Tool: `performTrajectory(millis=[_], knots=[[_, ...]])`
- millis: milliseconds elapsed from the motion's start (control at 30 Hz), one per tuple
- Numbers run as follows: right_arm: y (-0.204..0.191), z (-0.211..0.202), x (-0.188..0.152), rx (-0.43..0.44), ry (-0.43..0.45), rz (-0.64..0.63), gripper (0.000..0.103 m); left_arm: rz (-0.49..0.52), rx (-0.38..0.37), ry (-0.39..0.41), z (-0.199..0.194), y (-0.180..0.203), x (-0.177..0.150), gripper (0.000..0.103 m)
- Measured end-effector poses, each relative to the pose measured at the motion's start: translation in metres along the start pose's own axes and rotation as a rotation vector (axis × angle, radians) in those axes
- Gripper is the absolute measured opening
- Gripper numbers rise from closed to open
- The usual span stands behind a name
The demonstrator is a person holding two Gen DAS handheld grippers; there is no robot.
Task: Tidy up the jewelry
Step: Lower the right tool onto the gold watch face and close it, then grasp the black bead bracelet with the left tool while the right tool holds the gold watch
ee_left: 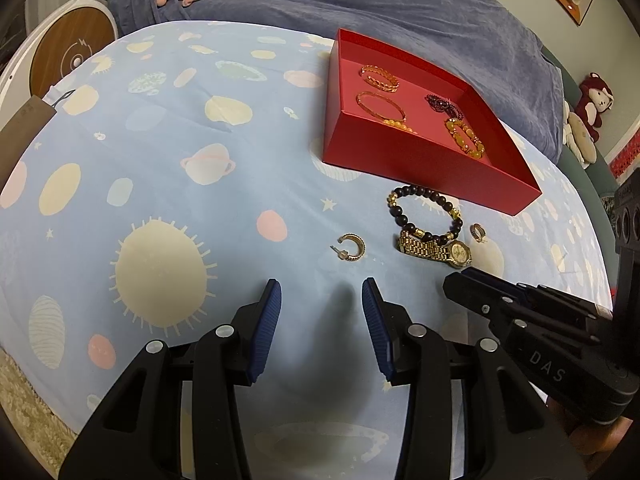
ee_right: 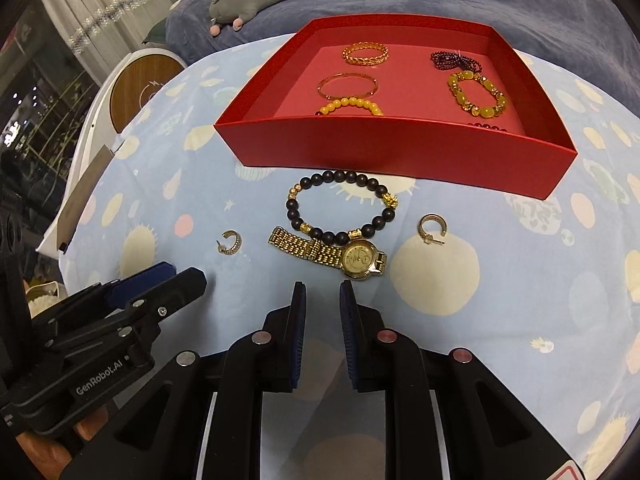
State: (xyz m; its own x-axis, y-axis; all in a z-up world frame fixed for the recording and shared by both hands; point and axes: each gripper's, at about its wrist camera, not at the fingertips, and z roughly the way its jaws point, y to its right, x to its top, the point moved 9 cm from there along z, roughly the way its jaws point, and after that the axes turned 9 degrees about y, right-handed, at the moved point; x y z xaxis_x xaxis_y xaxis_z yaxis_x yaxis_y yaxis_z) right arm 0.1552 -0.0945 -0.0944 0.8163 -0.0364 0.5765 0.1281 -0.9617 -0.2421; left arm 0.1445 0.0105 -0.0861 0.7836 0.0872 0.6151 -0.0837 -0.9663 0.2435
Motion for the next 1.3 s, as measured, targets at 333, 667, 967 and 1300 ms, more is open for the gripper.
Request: performTrajectory(millis=[333, 667, 967, 1300], knots=[[0.02, 0.014, 0.027, -0.009, -0.003, 0.025, 0.033, 0.019, 0.011, 0.003, 0.006, 0.005, 0.006, 0.04], [0.006, 0.006, -0.002, 0.002, -0.023, -0.041, 0.032, 0.023, 0.017, -0.003, 0.014, 0.004, 0.013, 0.04], [0.003, 0.017, 0.009, -0.039, -0.003, -0.079, 0.024, 0.031, 0.018, -0.008, 0.016, 0.009, 0.015, 0.04], [0.042, -0.018, -0.021, -0.074, 0.025, 0.102, 0.021, 0.05, -0.017, -0.005, 0.024, 0.029, 0.022, 0.04]])
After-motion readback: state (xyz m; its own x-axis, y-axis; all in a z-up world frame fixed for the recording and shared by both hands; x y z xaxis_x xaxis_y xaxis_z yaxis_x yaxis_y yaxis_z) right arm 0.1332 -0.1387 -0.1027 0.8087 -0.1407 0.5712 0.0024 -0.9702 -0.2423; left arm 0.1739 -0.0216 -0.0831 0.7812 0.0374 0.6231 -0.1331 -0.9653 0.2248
